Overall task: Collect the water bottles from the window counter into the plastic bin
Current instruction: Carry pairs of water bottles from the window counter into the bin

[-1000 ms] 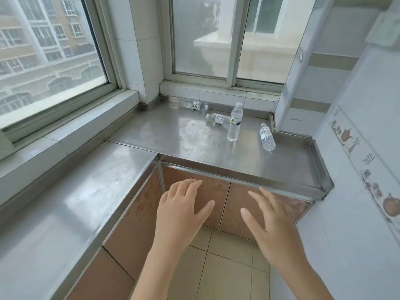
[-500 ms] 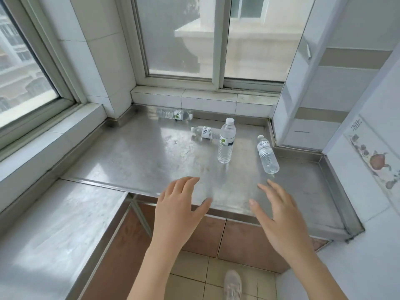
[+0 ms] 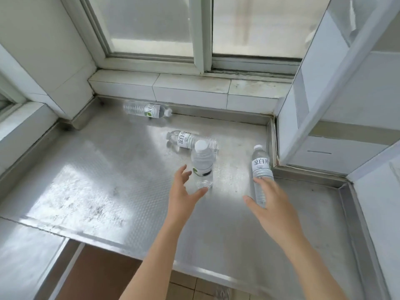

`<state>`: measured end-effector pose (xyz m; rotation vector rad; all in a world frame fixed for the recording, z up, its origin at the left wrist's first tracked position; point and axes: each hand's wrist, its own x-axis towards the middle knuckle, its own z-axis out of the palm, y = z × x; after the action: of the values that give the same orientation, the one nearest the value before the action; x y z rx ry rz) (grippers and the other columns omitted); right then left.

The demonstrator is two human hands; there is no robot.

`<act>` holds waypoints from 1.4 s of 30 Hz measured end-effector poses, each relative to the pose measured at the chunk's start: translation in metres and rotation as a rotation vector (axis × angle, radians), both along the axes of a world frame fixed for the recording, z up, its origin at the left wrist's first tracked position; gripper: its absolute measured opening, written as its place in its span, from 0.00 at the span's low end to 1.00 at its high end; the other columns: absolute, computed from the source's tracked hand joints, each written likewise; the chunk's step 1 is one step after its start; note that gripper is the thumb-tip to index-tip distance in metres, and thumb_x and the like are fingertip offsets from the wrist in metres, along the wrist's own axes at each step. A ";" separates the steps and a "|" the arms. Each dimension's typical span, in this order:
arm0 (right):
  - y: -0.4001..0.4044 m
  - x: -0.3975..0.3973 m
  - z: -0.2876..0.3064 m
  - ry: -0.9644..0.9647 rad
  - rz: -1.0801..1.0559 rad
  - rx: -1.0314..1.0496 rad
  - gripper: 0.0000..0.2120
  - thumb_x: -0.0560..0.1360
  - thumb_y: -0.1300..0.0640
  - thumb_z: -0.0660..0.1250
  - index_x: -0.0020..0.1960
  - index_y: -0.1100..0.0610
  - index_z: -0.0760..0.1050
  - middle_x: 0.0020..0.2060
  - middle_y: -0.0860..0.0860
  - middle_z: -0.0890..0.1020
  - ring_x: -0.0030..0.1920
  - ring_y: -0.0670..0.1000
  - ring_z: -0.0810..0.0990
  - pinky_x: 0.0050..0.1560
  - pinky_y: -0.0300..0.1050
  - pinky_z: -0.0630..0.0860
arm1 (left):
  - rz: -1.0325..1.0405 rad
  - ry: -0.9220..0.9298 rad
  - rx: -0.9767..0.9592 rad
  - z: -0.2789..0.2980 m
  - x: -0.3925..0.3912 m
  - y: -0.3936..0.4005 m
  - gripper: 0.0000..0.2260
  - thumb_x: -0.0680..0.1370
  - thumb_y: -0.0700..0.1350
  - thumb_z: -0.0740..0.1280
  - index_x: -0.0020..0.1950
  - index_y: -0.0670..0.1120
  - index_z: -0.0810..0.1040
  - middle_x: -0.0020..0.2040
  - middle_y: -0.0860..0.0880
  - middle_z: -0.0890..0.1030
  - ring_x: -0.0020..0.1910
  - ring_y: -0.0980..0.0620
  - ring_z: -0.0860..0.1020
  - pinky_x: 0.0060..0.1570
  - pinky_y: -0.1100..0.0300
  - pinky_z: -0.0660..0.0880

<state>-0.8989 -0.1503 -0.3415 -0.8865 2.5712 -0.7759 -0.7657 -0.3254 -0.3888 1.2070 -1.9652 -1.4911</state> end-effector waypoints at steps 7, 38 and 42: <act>-0.021 -0.072 -0.045 -0.230 -0.211 0.061 0.35 0.68 0.53 0.71 0.72 0.47 0.62 0.66 0.49 0.71 0.61 0.54 0.74 0.53 0.49 0.73 | 0.058 0.085 0.092 -0.024 -0.049 -0.027 0.33 0.66 0.38 0.80 0.65 0.57 0.72 0.62 0.58 0.79 0.62 0.62 0.76 0.58 0.67 0.67; -0.022 -0.084 0.007 -0.779 -0.482 -0.576 0.38 0.60 0.72 0.78 0.65 0.51 0.71 0.45 0.52 0.85 0.38 0.46 0.85 0.36 0.43 0.78 | 0.085 0.220 0.247 0.068 -0.075 0.005 0.24 0.59 0.47 0.81 0.54 0.57 0.83 0.46 0.49 0.86 0.47 0.47 0.83 0.49 0.51 0.79; -0.004 -0.061 0.046 -0.674 -0.474 -0.694 0.38 0.60 0.72 0.77 0.64 0.47 0.72 0.46 0.53 0.85 0.42 0.49 0.85 0.41 0.44 0.78 | 0.021 0.294 0.230 0.091 -0.068 0.008 0.23 0.58 0.46 0.80 0.51 0.57 0.83 0.45 0.48 0.86 0.42 0.50 0.82 0.44 0.55 0.77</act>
<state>-0.9603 -0.1546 -0.2956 -0.0753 1.9006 -1.7996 -0.8339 -0.3171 -0.2976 1.0207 -1.6195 -1.8075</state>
